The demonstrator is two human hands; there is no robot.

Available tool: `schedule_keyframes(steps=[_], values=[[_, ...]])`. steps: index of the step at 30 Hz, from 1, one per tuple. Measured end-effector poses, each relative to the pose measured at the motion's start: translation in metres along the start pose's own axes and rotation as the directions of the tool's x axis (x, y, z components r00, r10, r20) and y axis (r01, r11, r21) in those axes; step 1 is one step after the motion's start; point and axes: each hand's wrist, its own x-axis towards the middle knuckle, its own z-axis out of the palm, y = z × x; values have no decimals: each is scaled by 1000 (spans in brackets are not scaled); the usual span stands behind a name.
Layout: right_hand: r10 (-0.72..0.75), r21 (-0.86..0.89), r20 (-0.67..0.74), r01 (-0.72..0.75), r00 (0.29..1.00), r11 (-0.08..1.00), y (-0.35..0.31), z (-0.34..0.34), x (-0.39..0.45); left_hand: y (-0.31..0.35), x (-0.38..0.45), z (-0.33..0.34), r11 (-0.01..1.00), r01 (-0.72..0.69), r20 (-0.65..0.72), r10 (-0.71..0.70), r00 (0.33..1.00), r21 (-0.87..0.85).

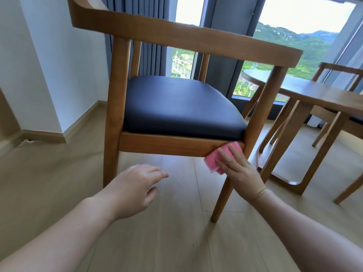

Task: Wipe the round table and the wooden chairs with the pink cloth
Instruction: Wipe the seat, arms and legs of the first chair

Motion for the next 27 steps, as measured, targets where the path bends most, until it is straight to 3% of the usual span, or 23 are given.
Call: schedule_keyframes(steps=[5,10,20,24,27], values=[[-304,-149,188,332,934,931,51,-12,6,-17,-15,9,999,18,24,-19,1000,36],[-387,-152,343,457,856,877,72,-24,2,-24,-23,18,999,35,65,-37,997,34],[-537,-90,378,607,754,789,60,-37,47,-19,-41,31,982,-108,275,62,960,154],[-601,-70,309,648,737,758,26,-37,86,-19,-61,28,974,-165,413,87,907,158],[-625,-67,235,654,744,754,-17,-32,121,-25,-73,21,976,-151,428,71,901,157]])
